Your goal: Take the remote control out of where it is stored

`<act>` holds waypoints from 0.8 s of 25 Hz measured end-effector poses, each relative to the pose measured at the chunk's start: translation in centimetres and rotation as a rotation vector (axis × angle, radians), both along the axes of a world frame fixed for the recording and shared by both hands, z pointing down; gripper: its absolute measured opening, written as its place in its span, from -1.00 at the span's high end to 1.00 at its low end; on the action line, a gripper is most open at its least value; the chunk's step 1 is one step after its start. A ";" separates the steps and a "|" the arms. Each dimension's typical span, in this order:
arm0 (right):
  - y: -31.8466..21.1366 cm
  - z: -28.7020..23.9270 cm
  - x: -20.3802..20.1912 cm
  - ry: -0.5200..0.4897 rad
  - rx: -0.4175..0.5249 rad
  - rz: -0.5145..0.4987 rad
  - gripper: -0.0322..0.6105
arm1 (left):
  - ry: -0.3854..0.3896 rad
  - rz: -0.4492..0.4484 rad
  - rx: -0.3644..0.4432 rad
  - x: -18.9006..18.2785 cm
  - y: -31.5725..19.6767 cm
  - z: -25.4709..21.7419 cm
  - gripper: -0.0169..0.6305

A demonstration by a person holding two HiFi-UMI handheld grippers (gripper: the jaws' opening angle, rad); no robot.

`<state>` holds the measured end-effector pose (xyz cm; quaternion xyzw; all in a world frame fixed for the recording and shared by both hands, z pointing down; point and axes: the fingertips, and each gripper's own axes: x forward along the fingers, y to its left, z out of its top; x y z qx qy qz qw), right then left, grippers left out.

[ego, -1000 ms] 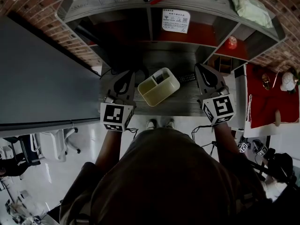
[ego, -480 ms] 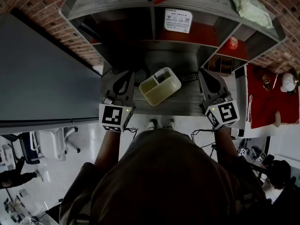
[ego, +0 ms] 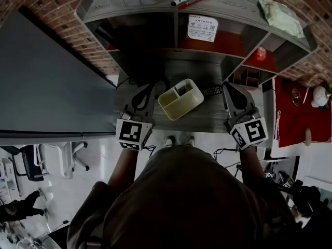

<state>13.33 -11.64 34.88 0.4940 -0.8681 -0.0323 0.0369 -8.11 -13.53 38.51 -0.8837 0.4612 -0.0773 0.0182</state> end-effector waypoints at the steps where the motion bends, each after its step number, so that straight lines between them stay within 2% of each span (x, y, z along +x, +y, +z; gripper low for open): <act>1: 0.0 0.0 0.0 -0.003 0.002 -0.001 0.86 | -0.003 -0.001 -0.001 -0.1 0.0 0.1 0.91; 7: 0.3 0.7 0.0 -0.055 -0.021 -0.009 0.86 | 0.028 -0.015 -0.061 -0.3 0.1 1.2 0.91; 10: 0.6 0.7 -0.3 -0.037 -0.003 -0.018 0.86 | -0.001 -0.014 -0.051 -0.4 0.1 1.1 0.91; 16: 1.6 0.8 -0.1 -0.040 0.006 -0.039 0.86 | -0.003 -0.010 -0.048 0.1 0.0 1.0 0.91; 20: 1.9 1.2 0.1 -0.040 0.002 -0.047 0.86 | -0.041 0.005 -0.040 0.5 0.2 1.2 0.91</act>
